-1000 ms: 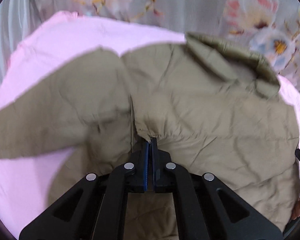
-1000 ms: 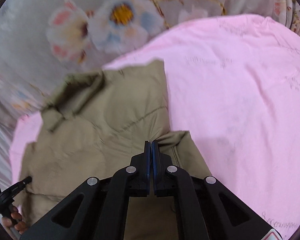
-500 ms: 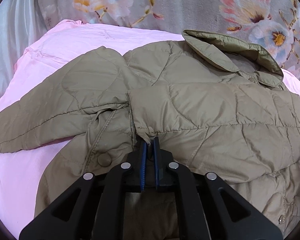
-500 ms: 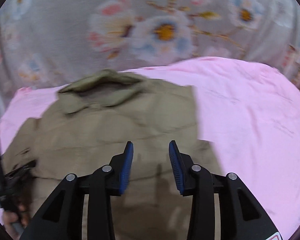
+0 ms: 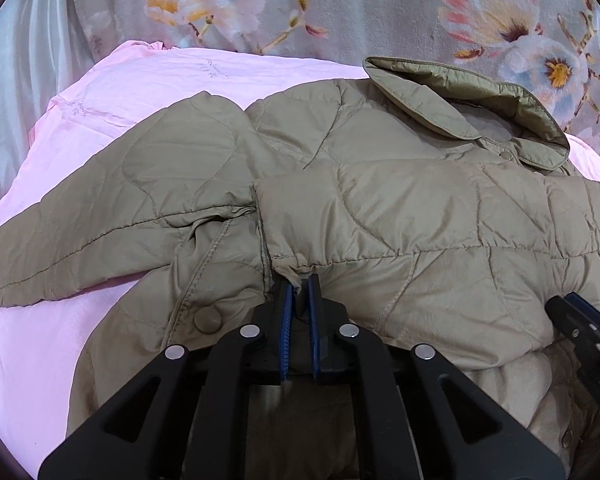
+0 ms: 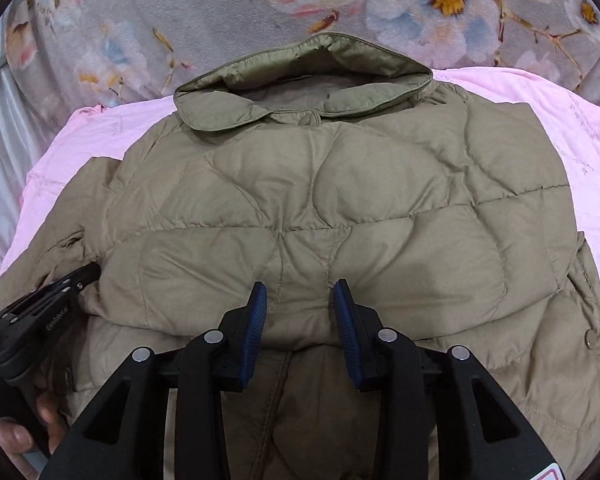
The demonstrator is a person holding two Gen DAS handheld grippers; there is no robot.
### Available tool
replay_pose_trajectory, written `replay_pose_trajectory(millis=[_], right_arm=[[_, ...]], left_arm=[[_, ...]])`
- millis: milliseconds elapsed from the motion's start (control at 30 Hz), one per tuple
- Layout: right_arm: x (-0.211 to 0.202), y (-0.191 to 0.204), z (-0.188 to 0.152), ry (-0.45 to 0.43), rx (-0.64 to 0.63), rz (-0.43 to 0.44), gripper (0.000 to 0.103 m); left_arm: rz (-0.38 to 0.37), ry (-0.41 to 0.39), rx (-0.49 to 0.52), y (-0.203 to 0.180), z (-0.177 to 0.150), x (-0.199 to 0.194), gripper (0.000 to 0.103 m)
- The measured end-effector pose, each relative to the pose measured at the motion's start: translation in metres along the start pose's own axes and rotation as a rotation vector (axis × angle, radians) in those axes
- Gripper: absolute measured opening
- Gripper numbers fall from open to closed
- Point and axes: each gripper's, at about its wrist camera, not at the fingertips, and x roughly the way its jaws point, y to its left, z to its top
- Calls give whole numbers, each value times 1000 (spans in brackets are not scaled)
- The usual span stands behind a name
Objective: Fold large clothes
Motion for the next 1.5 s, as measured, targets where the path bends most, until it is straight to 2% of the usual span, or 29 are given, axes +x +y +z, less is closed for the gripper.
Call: replay_pose_trajectory(millis=[500,567,633,700,767,800,833,867,900,1067,1133,1267,1400,1500], right_arm=[[3,0,-3,-6,-1,-9,33],[4,-2,-2,-4,6,-1,33],[4,-3,-2,-4,13,7,33],[2,-5,-2,-8,21,13,33],[-9,-4,-4,-17,18,-27,34],[-17,-2,-6,-25,18,-27,35],[-29,1,-11,-37,16,-11,35],[-40,5,-16,-43,7,-2,35],[-52,10,-23,-51,-9,3,35],[-86,34,-57,-52,-81,46,38],[-92,39,-71,-39,-74,64,42],[-92,46,-89,-39,-75,50,46],[-92,55,-99,-56,-115,10,51],[-91,54,-103,-58,-111,3,52]], left_arm=[[59,-3,44,-10,-1,2,7],[26,-5,17,-4,-1,1,8],[-50,-9,-48,9,0,-1,13],[-153,15,-149,35,0,-8,23],[-223,30,-268,72,-6,-22,44],[-236,32,-313,88,-9,-28,52],[-234,25,-365,110,-15,-38,67],[-217,8,-412,136,-23,-48,74],[-169,-3,-451,163,-30,-56,76],[65,40,-588,277,-59,-63,76],[120,46,-673,320,-69,-65,76],[148,22,-766,365,-75,-66,76],[88,7,-841,385,-68,-53,73],[61,-13,-836,390,-55,-45,54]])
